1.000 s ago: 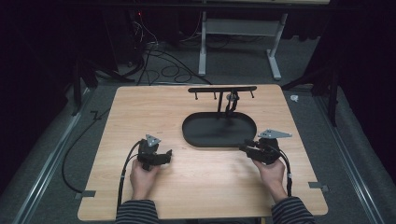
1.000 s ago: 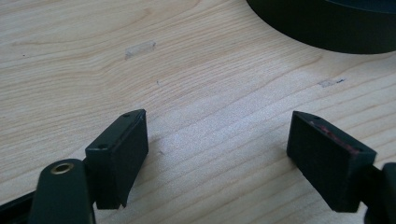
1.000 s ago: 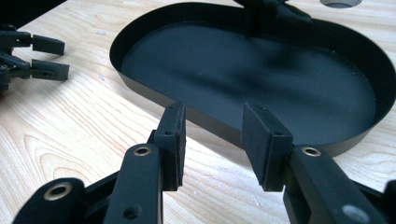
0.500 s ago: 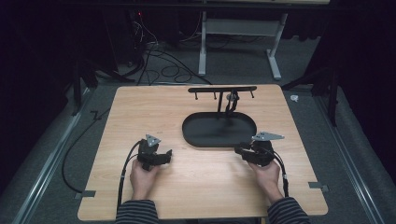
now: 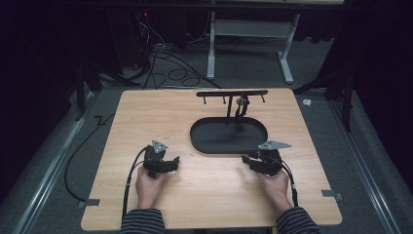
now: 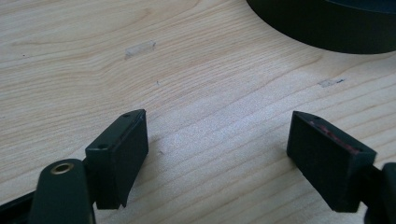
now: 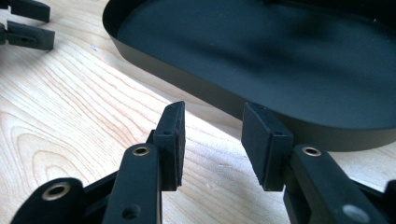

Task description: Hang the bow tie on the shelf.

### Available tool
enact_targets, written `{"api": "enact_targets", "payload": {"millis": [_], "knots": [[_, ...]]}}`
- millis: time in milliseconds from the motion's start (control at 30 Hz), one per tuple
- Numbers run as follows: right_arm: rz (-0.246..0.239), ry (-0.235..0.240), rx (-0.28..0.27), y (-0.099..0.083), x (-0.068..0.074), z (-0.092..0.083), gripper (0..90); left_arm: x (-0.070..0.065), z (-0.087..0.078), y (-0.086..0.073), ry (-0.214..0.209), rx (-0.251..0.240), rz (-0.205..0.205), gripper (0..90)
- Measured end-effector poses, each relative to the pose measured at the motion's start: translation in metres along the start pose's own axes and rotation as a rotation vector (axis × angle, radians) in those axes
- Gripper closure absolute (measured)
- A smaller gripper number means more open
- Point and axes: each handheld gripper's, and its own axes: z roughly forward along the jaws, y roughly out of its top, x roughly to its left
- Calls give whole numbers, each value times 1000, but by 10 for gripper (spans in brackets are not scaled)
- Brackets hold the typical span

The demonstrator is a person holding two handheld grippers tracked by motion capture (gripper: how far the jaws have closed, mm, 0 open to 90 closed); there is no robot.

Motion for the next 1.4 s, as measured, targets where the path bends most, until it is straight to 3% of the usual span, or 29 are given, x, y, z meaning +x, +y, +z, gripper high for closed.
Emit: {"api": "enact_targets", "payload": {"millis": [167, 633, 1267, 1367, 1400], "knots": [[9, 0, 13, -3, 1, 4, 615, 0, 0, 0, 0, 0, 0, 211], [-28, -30, 44, -6, 8, 19, 608, 0, 0, 0, 0, 0, 0, 211], [-51, -50, 48, -10, 11, 24, 585, 0, 0, 0, 0, 0, 0, 211], [-82, -60, 55, -10, 14, 24, 556, 0, 0, 0, 0, 0, 0, 211], [-113, -78, 59, -11, 18, 25, 544, 0, 0, 0, 0, 0, 0, 211]]}}
